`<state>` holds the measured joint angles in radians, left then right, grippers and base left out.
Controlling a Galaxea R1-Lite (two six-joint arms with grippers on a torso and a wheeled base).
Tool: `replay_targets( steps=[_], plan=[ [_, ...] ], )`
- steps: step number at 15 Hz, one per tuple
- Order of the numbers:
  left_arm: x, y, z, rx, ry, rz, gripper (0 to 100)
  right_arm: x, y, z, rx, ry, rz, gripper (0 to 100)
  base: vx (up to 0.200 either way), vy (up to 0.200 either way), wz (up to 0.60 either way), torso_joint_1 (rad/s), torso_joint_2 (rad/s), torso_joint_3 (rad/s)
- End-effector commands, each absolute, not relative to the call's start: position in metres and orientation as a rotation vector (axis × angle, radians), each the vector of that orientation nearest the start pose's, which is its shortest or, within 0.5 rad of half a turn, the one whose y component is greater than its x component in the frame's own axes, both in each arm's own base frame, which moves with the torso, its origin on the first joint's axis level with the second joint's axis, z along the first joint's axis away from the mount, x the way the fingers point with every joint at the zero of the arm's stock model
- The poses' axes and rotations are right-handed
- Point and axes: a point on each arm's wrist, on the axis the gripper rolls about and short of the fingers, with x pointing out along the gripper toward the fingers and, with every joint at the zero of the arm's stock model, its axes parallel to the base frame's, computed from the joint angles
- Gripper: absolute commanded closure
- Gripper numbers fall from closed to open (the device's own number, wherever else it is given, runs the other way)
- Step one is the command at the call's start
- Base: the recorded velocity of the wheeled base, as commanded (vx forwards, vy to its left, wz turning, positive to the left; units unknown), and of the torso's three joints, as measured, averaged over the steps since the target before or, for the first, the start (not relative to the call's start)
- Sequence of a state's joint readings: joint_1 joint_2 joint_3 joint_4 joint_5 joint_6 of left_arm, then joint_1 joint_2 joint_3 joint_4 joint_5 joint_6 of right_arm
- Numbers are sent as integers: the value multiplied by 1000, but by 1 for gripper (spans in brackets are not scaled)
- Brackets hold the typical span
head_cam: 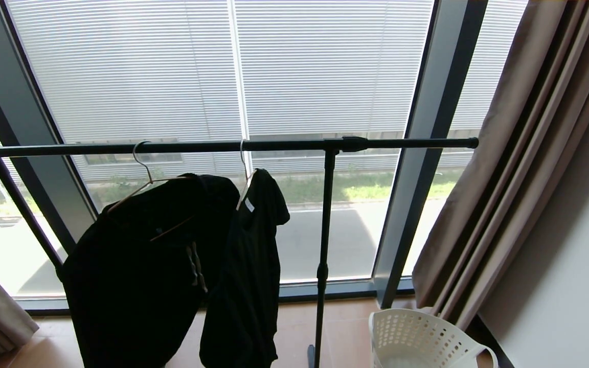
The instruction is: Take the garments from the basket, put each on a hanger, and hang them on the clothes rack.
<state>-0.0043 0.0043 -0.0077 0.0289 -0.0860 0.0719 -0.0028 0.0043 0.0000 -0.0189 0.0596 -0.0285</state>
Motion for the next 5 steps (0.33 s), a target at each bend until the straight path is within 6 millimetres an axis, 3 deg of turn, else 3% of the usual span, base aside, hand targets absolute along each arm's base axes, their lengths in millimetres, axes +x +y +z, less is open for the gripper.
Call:
replay_targets(
  steps=[1, 5],
  plan=[
    [-23, -2, 75, 71, 24, -91, 0, -22, 1, 78, -28, -16, 57, 0, 0, 0, 0, 0, 0, 0],
    [-23, -2, 75, 71, 24, -91, 0, -23, 1, 78, -30, -16, 58, 0, 0, 0, 0, 0, 0, 0]
  ],
)
